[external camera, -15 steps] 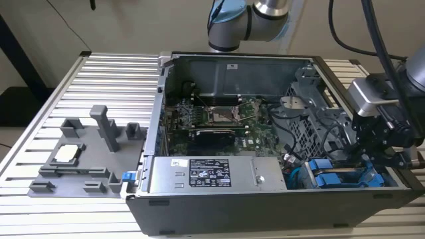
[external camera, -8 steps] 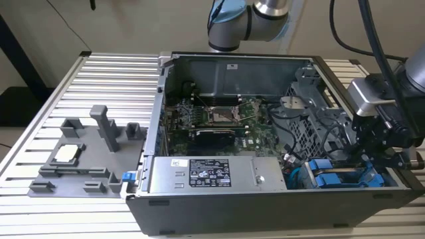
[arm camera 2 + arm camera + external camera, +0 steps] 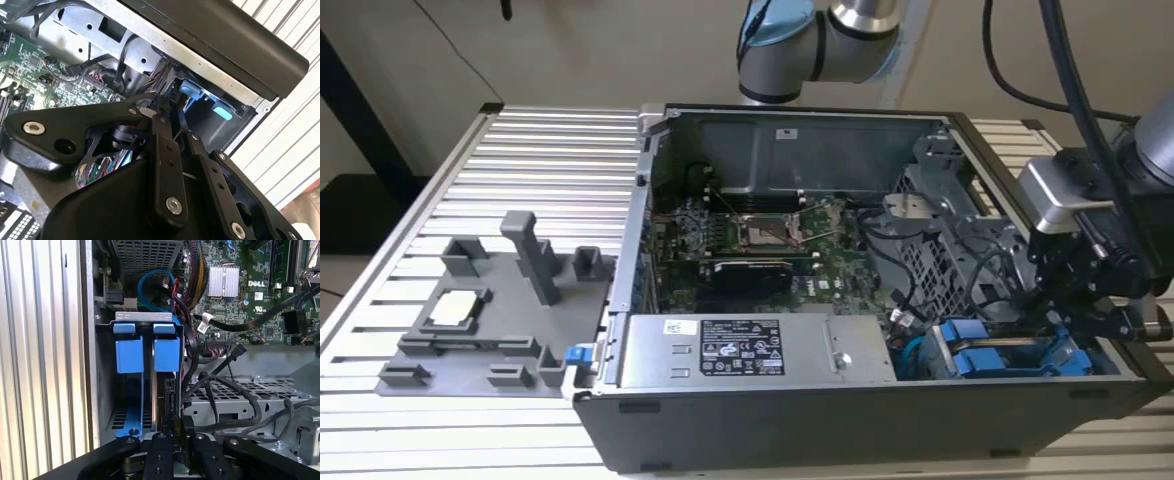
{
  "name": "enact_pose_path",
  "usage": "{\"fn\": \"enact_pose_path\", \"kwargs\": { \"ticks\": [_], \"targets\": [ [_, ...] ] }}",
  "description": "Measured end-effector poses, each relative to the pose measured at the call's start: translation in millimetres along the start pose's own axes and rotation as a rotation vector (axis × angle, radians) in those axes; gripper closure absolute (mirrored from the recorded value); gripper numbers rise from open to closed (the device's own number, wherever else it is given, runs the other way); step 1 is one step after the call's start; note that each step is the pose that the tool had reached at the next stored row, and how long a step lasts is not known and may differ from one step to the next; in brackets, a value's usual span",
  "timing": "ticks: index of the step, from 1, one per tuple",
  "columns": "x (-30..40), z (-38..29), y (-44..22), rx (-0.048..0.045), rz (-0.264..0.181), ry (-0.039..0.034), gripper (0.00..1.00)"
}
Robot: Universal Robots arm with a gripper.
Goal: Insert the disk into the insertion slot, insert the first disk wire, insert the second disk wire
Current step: 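Insert the first disk wire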
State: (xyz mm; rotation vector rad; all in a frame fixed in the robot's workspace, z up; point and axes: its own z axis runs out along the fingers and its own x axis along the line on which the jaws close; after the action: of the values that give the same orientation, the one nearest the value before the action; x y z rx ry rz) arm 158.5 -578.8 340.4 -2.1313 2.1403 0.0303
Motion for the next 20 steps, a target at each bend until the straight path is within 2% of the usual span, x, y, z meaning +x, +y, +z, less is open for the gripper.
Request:
{"fn": "enact_pose_path", "kwargs": {
  "ticks": [10,20],
  "targets": [
    [0.9,0.4,2.3,0.0001,0.000,0.0002,0.81],
    [1.7,7.7,2.9,0.0005,0.000,0.0012,0.81]
  ]
}}
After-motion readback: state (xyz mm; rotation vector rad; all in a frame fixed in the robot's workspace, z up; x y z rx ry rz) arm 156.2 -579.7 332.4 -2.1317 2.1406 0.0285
